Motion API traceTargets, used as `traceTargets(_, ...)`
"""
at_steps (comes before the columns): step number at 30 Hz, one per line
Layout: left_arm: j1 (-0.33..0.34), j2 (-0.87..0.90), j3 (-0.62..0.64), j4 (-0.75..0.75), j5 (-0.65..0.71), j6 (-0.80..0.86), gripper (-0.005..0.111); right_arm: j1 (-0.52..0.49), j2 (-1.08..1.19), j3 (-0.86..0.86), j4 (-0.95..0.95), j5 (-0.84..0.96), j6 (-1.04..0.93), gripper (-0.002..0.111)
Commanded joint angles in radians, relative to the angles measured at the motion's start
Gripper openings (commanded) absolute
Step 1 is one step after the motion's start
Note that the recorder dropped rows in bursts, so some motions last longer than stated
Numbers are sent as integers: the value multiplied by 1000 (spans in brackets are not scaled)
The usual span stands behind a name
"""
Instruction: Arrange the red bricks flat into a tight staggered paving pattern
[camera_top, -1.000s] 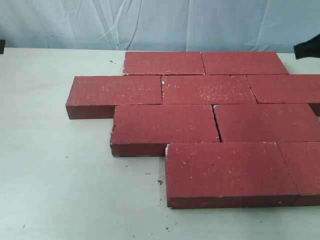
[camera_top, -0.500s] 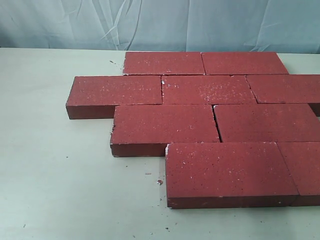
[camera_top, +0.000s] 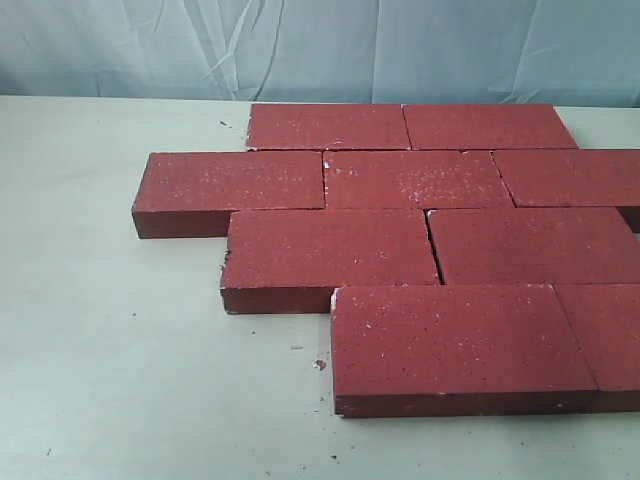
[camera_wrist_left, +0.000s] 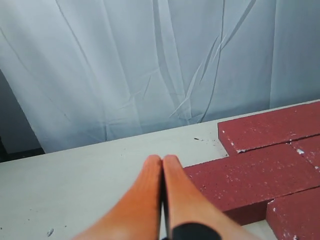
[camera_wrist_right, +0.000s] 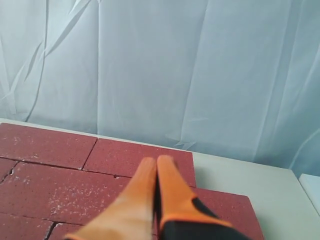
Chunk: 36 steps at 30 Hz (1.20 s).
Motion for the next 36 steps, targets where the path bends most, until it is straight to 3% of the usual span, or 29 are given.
traceTargets(1,-8,-40,4,-30,-1,-3,0,-4,-17,10,57,-19,1,-1)
traceTargets(20,-6,-55,4,9,-1,0,0,-4,-17,10,76,-19,1,-1)
traceTargets(27,-6,-55,9,-53,-16,-3,0,-4,-17,10,76,-19,1,-1)
traceTargets(33,-6,-83,54,219,-41,-266,0,-4,-17,10,76,-19,1,-1)
traceTargets(36,-6,-119,86,271,-58,-288,0,-4,-17,10,76,-19,1,-1)
